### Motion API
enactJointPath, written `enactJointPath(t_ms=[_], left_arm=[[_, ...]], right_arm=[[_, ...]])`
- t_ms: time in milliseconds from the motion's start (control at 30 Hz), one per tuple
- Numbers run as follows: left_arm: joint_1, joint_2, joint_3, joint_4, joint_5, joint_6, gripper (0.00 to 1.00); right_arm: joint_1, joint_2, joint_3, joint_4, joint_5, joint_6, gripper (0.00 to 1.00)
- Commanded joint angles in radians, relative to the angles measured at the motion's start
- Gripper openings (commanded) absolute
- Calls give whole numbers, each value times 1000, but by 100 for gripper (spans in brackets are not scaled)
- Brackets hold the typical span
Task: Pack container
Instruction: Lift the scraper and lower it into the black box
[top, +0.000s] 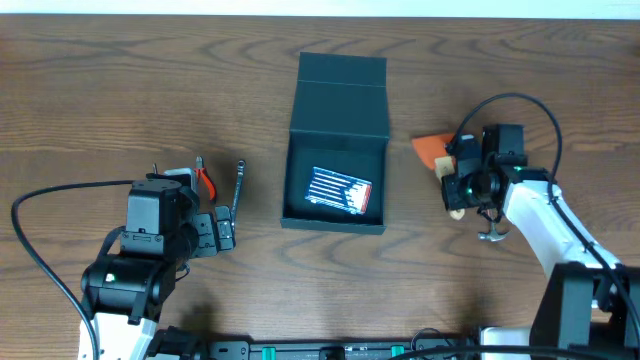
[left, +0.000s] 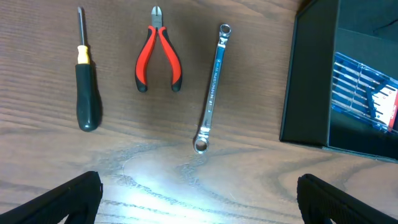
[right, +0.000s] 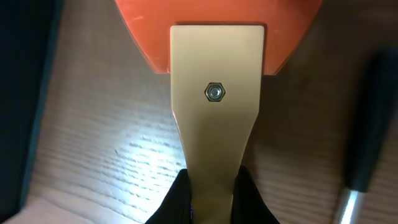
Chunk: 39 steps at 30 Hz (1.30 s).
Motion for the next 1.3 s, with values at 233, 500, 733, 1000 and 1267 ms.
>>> enactJointPath(t_ms=[233, 500, 733, 1000, 1267], left_arm=[[4, -2, 19, 1, 7, -10, 99], [4, -2, 19, 0, 7, -10, 98], [4, -2, 19, 0, 7, -10, 99], [4, -2, 19, -18, 7, -10, 99], [4, -2, 19, -28, 7, -10, 99]], right_arm=[[21, -152, 140, -65, -10, 103, 1], [154, -177, 429, -279, -9, 53, 1], [347, -176, 527, -354, 9, -37, 1], [508, -121, 527, -422, 9, -196, 1], [613, 2, 527, -427, 10, -216, 1]])
